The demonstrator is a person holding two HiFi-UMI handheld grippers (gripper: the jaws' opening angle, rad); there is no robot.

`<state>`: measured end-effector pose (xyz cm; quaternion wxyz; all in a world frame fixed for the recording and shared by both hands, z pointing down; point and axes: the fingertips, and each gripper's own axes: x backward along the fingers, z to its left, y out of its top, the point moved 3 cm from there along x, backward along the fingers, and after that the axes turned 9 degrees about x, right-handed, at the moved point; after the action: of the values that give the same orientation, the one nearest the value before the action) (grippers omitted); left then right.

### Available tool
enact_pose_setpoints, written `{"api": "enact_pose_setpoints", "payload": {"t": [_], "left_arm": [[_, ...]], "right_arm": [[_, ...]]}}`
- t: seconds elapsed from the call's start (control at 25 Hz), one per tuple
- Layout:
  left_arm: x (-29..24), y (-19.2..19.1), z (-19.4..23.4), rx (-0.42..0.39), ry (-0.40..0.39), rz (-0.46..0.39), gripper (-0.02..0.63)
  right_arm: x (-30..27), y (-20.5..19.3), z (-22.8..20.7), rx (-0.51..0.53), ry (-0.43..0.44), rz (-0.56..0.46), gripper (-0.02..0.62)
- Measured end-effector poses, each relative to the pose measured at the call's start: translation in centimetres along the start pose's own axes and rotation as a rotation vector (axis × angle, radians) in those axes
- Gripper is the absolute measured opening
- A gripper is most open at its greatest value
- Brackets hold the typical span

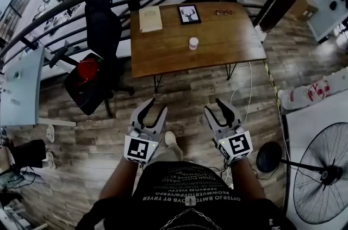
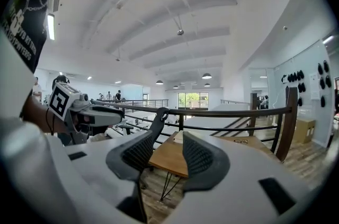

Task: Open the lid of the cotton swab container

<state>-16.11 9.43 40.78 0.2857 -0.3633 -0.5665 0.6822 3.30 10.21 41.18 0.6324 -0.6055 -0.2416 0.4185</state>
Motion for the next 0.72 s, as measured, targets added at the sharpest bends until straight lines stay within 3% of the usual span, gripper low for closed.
{"api": "enact_pose_setpoints", "payload": {"t": [0.36,0.72], "left_arm": [[-4.5,0.9,2.6,0.030,-0.056,0.017,0.163],[-6.0,2.3,7.0,0.044,-0.046,0.020,0.163]], "right_arm": [[-4.9,0.8,-2.2,-0.009,-0.022,0.025,0.181],[-7.9,2.1,-3.1,0.022,-0.075,0.053,0.173]]}}
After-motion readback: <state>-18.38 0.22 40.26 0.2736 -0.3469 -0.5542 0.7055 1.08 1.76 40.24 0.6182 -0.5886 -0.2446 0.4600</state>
